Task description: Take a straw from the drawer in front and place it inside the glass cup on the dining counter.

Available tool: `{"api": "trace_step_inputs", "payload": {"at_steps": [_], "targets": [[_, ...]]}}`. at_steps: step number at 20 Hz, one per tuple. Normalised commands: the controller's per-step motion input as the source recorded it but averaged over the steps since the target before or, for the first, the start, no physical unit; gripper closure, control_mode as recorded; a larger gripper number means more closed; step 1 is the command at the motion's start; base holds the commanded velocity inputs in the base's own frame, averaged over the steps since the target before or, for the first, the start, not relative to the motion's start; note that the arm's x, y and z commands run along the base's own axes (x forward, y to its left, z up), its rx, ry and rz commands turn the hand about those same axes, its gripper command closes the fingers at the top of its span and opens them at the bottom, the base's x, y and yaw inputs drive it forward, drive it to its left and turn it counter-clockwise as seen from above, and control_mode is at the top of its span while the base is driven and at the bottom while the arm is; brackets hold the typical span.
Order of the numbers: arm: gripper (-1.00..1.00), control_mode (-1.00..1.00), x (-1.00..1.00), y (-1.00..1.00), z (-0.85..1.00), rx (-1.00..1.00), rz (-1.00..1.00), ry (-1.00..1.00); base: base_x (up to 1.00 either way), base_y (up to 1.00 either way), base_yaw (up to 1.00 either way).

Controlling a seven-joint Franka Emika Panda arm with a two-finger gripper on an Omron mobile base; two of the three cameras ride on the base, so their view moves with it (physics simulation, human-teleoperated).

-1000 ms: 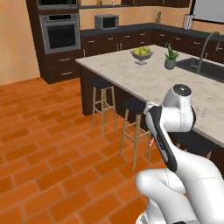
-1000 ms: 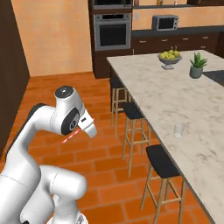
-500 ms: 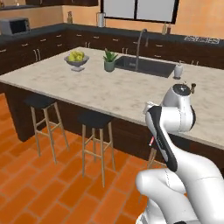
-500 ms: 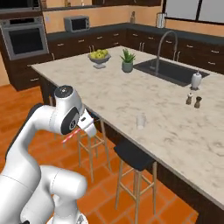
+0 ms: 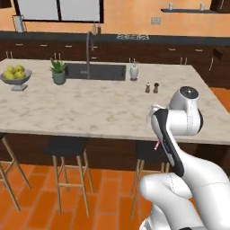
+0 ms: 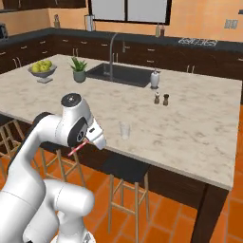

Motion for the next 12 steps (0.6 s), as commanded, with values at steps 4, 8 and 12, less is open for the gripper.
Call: {"api": "trace_step_inputs", "payload": {"at_steps": [4,8,12], "targets": [[1.0,1.0,0.0,0.0,0.0,0.0,0.0,0.0,0.82,0.68,-0.39],[1.0,1.0,0.0,0.0,0.0,0.0,0.0,0.0,0.99,0.32,-0.26],[1.0,1.0,0.0,0.0,0.0,0.0,0.0,0.0,1.0,0.02,-0.22]]}}
